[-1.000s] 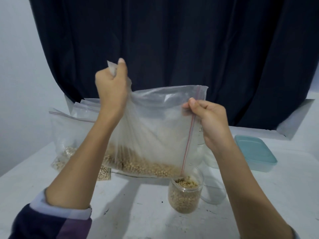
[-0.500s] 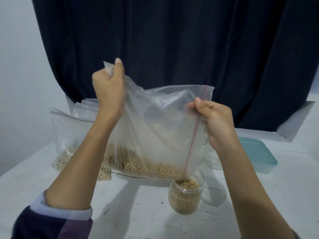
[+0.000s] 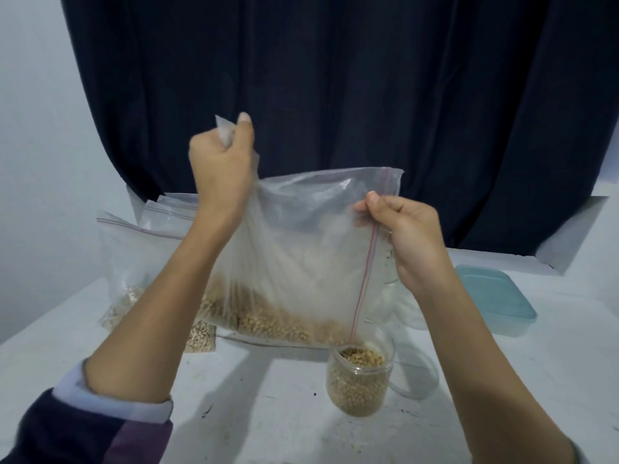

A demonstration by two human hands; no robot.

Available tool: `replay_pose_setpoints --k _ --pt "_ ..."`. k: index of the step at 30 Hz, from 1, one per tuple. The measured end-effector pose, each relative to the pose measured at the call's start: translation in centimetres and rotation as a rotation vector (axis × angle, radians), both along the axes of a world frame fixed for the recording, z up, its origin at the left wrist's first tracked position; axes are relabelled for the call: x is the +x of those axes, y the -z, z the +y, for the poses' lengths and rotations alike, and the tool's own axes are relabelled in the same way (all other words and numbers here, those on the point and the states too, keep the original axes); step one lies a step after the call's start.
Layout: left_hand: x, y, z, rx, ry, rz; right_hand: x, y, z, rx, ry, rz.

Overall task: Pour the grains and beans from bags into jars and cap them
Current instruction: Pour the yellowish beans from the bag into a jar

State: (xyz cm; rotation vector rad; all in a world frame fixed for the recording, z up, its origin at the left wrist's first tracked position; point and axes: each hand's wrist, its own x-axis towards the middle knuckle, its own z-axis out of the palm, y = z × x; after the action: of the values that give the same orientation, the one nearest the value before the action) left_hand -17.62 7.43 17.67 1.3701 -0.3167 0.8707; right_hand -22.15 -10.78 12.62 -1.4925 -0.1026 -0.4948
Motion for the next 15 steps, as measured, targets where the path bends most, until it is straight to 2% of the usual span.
replay_pose_setpoints --k 7,10,12,15 --pt "0.4 -0.2 1.3 -0.048 -0.072 -0.002 0.1 -0.6 -1.1 0.064 0.037 -0.020" --pt "0.4 0.1 0.1 0.013 0.001 0.010 0.1 -0.2 0.3 -0.002 0.002 -0.011" --pt "0.2 0.3 -0.3 0.062 -0.029 0.029 0.1 0.0 0.6 -0.025 -0.010 -0.003" --pt "0.3 -0.1 0.7 0.006 -0.056 0.004 0.1 -0.4 -0.6 0.031 0.038 -0.018"
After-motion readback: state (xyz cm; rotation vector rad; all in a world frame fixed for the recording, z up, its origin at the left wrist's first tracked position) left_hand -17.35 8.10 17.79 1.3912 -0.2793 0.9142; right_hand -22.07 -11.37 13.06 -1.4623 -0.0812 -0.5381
